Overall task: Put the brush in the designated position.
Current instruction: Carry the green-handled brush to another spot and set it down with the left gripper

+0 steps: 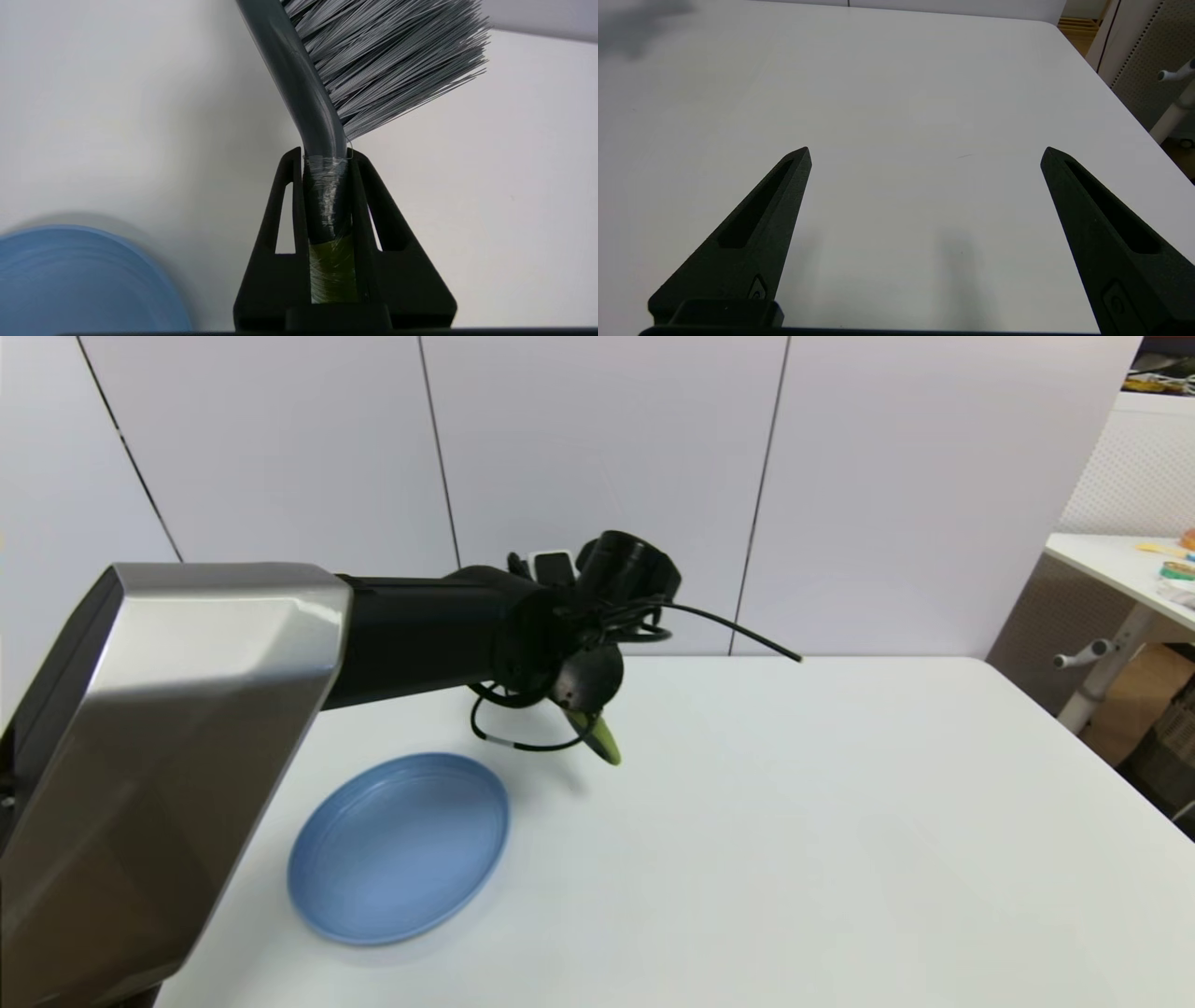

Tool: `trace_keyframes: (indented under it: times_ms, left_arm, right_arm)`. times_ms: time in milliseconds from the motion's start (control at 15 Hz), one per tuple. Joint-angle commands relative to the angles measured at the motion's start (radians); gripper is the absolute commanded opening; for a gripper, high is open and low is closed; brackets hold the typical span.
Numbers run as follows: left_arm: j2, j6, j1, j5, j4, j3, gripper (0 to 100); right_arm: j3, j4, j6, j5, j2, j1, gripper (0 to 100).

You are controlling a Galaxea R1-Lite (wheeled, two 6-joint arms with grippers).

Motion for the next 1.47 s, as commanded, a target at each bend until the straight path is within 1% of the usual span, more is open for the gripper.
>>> trace_keyframes:
  times_ms: [67,400,467,533,600,733,867,1000,1133,1200,1267,1333,1467]
  left_arm:
    - [-0.011,-0.018,0.086,0.007,0.005,0.001,0]
    - [-0.025,-0.003,0.124,0.004,0.011,0.012,0]
    - [-0.049,0.046,0.135,-0.003,0.019,0.033,0]
    - [-0.083,0.132,0.15,-0.019,0.018,0.068,0]
    - [-0.12,0.25,0.172,-0.049,0.018,0.094,0]
    - [-0.19,0.505,0.235,-0.146,0.014,0.144,0]
    - [-0.247,0.718,0.314,-0.269,0.011,0.171,0]
    - [-0.281,0.882,0.377,-0.379,0.01,0.176,0]
    - [-0.302,1.057,0.446,-0.517,0.013,0.177,0]
    - [-0.304,1.133,0.477,-0.588,0.014,0.179,0]
    - [-0.302,1.203,0.503,-0.68,0.016,0.179,0]
    - [-0.301,1.249,0.518,-0.746,0.019,0.18,0]
    - [-0.292,1.312,0.529,-0.842,0.025,0.2,0]
  right_arm:
    - [0.002,0.0,-0.001,0.001,-0.002,0.0,100]
    - [0.002,0.0,-0.001,0.001,-0.002,0.0,100]
    - [0.002,0.0,-0.001,0.001,-0.002,0.0,100]
    - [0.002,0.0,-0.001,0.002,-0.002,0.0,100]
    - [0.002,0.0,-0.001,0.001,-0.002,0.0,100]
    - [0.002,0.0,-0.001,0.001,-0.002,0.0,100]
    - [0.002,0.0,-0.001,0.001,-0.002,0.0,100]
    - [0.002,0.0,-0.001,0.001,-0.002,0.0,100]
    - [0.002,0.0,-0.001,0.001,-0.002,0.0,100]
    - [0.002,0.0,-0.001,0.001,-0.002,0.0,100]
    - [0.002,0.0,-0.001,0.001,-0.002,0.0,100]
    - [0.002,0.0,-0.001,0.001,-0.002,0.0,100]
    - [0.002,0.0,-0.001,0.001,-0.002,0.0,100]
